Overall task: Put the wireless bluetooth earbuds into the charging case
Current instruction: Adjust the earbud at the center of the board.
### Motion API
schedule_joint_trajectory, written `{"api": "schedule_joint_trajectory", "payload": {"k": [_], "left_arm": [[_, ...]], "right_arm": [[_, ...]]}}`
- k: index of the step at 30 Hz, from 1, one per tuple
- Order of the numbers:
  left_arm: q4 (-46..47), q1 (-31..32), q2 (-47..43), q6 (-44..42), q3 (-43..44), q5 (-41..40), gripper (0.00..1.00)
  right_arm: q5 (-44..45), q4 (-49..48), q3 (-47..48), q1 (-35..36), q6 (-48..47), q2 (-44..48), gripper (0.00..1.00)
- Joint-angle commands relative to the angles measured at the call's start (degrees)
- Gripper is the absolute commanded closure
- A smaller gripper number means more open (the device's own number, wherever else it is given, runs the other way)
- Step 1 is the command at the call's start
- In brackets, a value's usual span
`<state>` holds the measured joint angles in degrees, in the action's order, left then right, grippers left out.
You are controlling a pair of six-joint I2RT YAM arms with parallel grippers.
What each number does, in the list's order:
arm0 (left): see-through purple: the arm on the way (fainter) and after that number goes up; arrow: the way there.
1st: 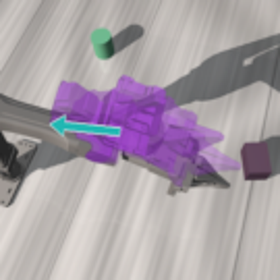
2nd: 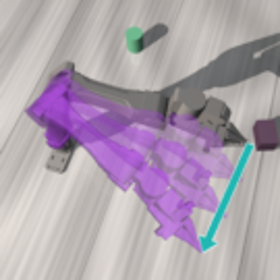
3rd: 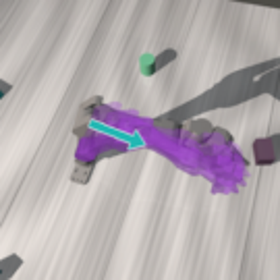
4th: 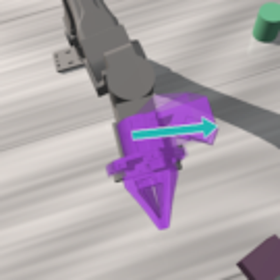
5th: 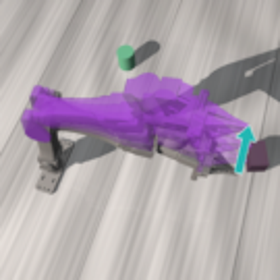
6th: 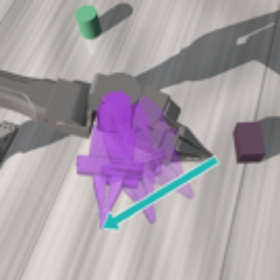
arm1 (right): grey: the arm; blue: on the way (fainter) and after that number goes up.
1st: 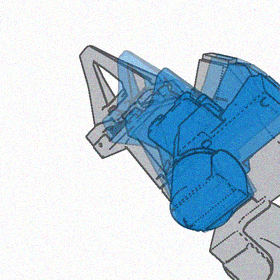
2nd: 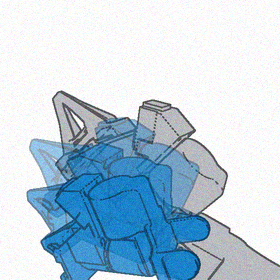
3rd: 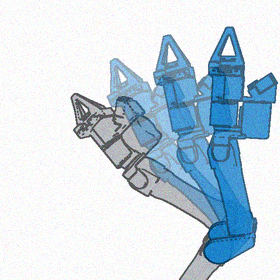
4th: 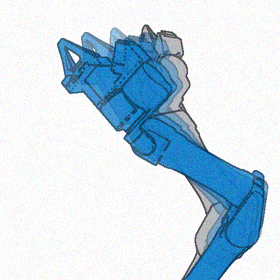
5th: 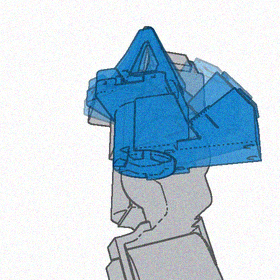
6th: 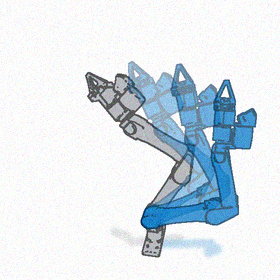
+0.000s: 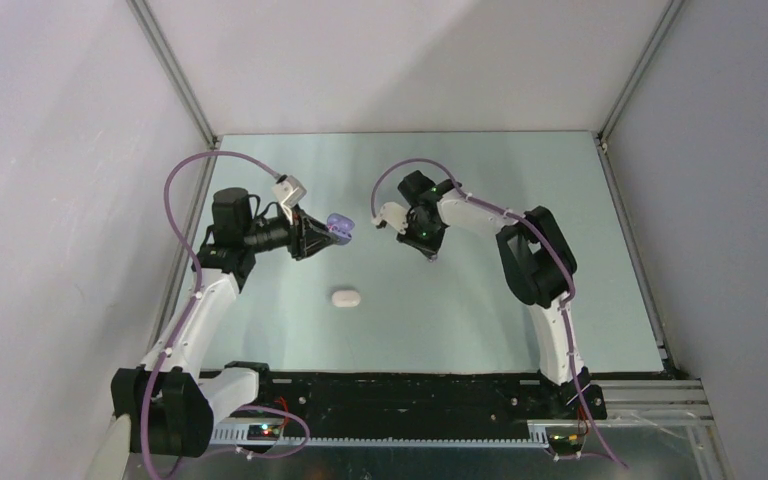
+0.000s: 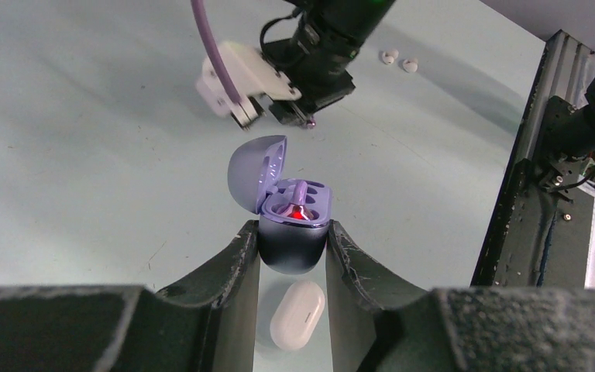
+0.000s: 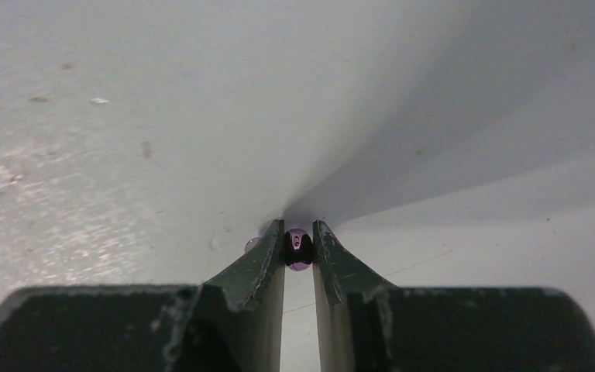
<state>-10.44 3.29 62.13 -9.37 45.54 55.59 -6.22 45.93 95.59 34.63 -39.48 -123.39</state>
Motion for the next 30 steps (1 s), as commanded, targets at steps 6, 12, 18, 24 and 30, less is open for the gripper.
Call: {"api": "schedule_joint_trajectory", "payload": {"k": [6, 12, 18, 24, 30], "left_arm": [[2.0, -0.5, -1.5, 0.9, 0.2, 0.1, 1.00], [2.5, -0.5, -1.9, 1.1, 0.1, -0.1, 1.00], [2.3, -0.5, -2.0, 1.4, -0.1, -0.2, 1.00], [0.1, -0.5, -1.7, 0.0, 1.7, -0.2, 1.00], [-0.4, -0.5, -1.3, 0.2, 2.1, -0.1, 1.00]], "right_arm": [[10.2, 7.3, -3.4, 4.9, -16.2, 6.6, 0.81], [20.2, 17.5, -8.2, 4.6, -21.5, 5.7, 0.82], [21.0, 15.1, -9.4, 4.9, -20.0, 5.2, 0.70], [-1.1, 20.2, 4.9, 0.5, -4.1, 4.4, 0.40], [-13.9, 18.9, 7.6, -9.5, 13.0, 9.3, 0.39]]}}
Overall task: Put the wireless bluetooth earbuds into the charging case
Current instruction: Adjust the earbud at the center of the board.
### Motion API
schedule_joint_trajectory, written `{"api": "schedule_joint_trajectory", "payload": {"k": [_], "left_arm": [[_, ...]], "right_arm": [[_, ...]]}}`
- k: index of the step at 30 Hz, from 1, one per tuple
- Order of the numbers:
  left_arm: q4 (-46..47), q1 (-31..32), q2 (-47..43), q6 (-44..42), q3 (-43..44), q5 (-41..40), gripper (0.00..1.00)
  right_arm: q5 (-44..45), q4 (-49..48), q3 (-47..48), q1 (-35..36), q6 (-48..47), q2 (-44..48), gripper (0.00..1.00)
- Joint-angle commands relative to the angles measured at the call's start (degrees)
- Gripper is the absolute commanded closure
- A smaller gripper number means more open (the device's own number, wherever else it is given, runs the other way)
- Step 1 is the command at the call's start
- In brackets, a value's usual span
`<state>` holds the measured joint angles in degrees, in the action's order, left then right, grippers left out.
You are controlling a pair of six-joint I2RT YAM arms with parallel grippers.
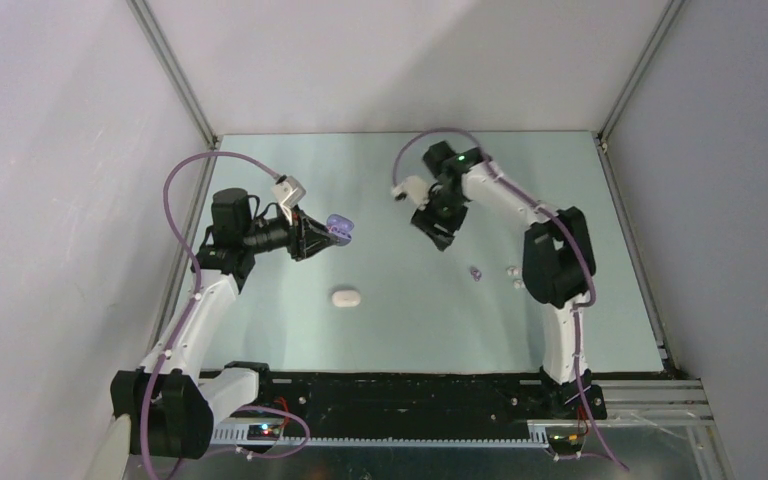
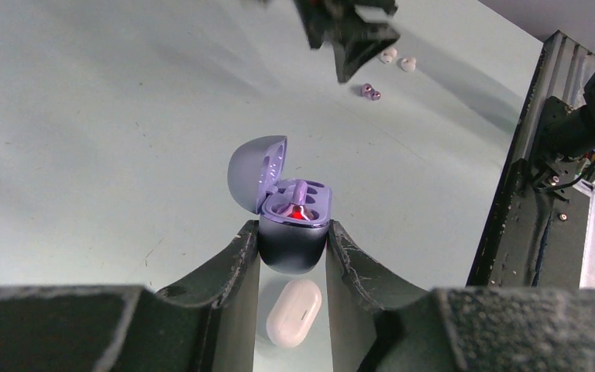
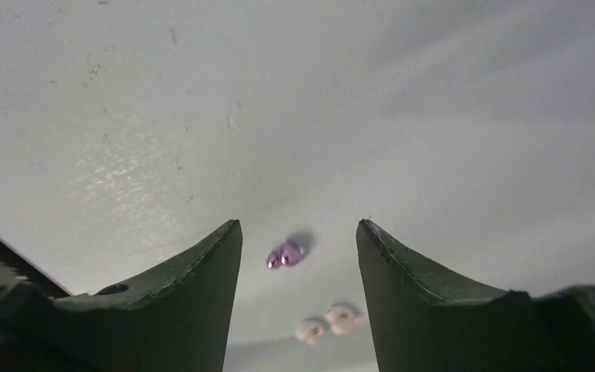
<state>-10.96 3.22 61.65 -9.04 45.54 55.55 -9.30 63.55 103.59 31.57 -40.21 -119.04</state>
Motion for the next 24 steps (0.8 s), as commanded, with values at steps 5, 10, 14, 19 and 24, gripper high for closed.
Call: {"api": "schedule_joint_trajectory", "payload": {"k": [5, 10, 14, 19, 24], "left_arm": [[-2.5, -0.4, 0.2, -1.8, 3.4, 0.3, 1.00], [-7.6, -0.5, 1.4, -5.3, 6.2, 0.1, 1.00], [-10.4, -0.5, 2.0, -7.1, 8.1, -0.3, 1.00], [-11.9, -0.4, 2.3, -8.0, 9.0, -0.6, 1.00], [-11.9, -0.4, 2.3, -7.8, 9.0, -1.0, 1.00]], "right_arm": [[-18.0, 0.8, -12.0, -15.2, 22.0, 10.6, 0.41], [-19.8, 1.0, -16.0, -20.8, 21.9, 7.8, 0.49], [-18.1, 0.2, -16.2, -21.0, 20.3, 5.4, 0.58], [-15.4, -0.7, -16.3, -20.5, 19.4, 3.2, 0.67], [-12.2, -1.7, -16.1, -19.7, 19.1, 0.8, 0.69]]}}
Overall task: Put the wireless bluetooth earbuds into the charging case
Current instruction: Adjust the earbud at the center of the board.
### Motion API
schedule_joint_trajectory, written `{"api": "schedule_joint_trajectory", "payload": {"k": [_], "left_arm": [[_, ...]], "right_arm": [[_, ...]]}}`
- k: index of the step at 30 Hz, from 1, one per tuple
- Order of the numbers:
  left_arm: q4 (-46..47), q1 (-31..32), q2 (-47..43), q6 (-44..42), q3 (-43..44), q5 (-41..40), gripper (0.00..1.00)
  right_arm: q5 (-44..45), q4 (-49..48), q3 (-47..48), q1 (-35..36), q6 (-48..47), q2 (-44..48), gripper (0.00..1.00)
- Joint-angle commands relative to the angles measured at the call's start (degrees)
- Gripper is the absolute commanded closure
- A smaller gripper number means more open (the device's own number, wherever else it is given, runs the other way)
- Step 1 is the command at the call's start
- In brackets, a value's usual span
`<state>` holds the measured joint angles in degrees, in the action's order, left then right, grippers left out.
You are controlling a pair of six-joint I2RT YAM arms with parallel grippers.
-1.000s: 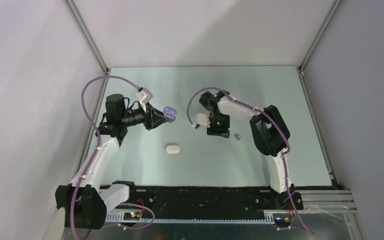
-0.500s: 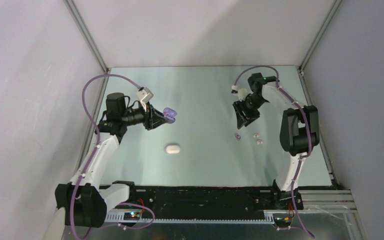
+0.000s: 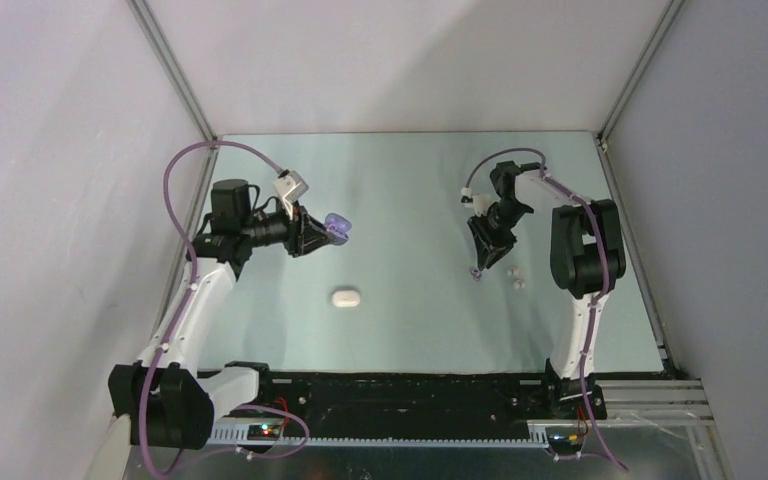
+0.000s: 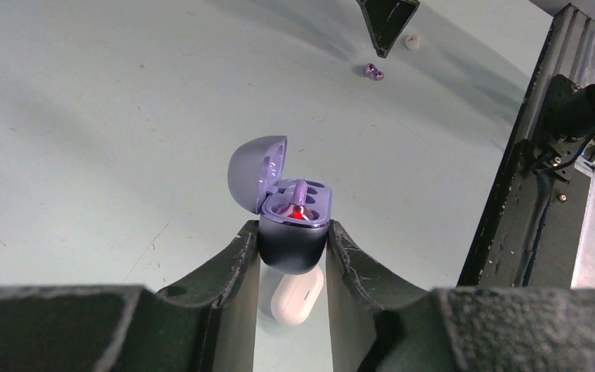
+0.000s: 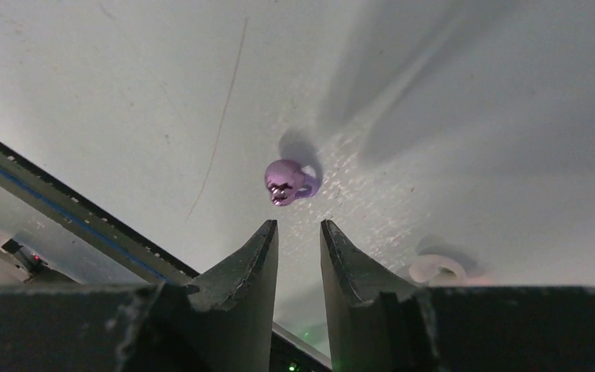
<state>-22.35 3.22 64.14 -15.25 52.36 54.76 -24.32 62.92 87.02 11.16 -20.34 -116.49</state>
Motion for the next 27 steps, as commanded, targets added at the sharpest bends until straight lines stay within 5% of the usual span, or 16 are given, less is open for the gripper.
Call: {"api": "schedule_joint_trajectory", "payload": {"k": [1, 27], "left_arm": [[-0.5, -0.5, -0.2, -1.7, 2.2, -0.2, 1.00], [1.7, -0.4, -2.9, -1.0, -1.1, -0.8, 1.00]], "right_arm": [[3.1, -1.2, 0.6, 0.8, -0.7, -2.1, 0.69], [10.4, -5.1, 0.1, 10.0, 1.9, -4.0, 0.73]]}}
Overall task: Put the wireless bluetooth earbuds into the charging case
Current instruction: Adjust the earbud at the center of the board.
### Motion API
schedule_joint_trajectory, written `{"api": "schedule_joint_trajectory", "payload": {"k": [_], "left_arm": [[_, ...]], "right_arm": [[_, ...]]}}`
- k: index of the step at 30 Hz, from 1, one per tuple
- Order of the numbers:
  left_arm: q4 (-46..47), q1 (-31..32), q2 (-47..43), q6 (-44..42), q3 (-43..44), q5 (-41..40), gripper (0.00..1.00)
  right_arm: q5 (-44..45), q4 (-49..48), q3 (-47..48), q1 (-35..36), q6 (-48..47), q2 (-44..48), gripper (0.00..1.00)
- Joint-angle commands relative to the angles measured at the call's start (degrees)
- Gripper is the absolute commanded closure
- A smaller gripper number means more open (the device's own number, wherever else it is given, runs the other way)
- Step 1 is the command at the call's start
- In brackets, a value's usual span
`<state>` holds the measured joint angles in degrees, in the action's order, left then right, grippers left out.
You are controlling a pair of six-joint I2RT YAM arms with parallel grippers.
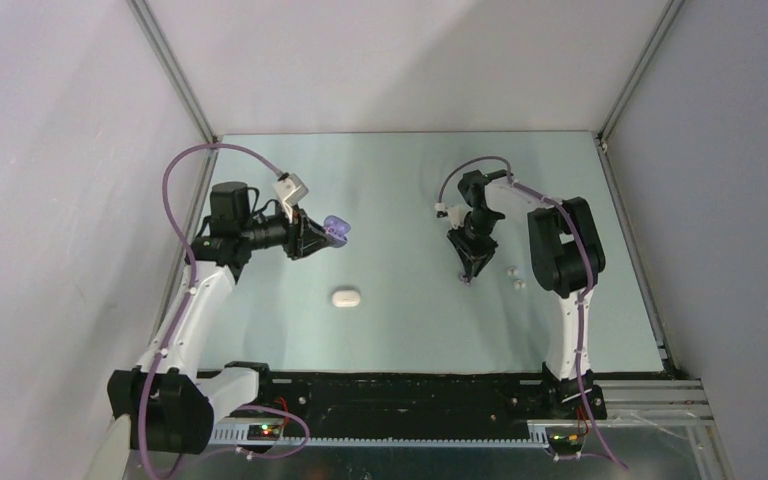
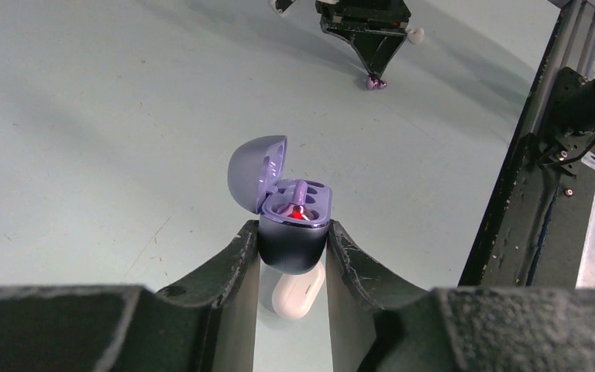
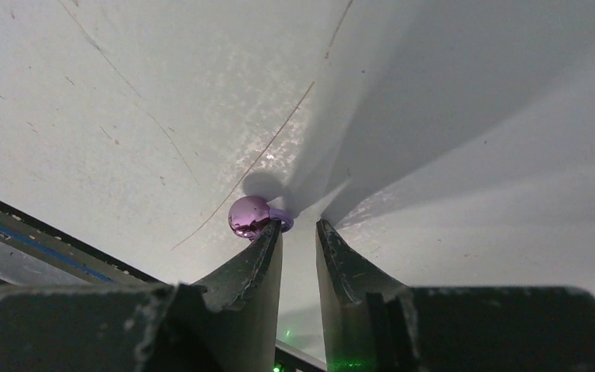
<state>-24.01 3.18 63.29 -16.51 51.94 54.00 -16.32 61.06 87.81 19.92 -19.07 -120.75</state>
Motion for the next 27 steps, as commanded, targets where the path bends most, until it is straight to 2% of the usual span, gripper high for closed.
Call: {"api": "schedule_joint_trajectory", "payload": {"k": [1, 9, 18, 27], "left_arm": [[3.4, -0.4, -2.2, 0.4, -0.7, -0.1, 1.00], [4.9, -0.4, -3.3, 1.3, -2.6, -0.2, 1.00], [6.5, -0.5, -3.9, 2.1, -3.5, 0.0, 1.00], [7.2, -0.5, -4.4, 2.7, -3.9, -0.1, 1.00]], "right_arm": [[2.5, -3.4, -0.6, 1.6, 0.9, 0.8, 0.73], [1.9, -4.5, -0.6, 4.3, 1.1, 5.2, 0.74], [3.7, -8.1, -6.4, 8.2, 1.2, 10.1, 0.73], [3.7, -10.9, -8.1, 6.5, -2.6, 15.0, 0.75]]}}
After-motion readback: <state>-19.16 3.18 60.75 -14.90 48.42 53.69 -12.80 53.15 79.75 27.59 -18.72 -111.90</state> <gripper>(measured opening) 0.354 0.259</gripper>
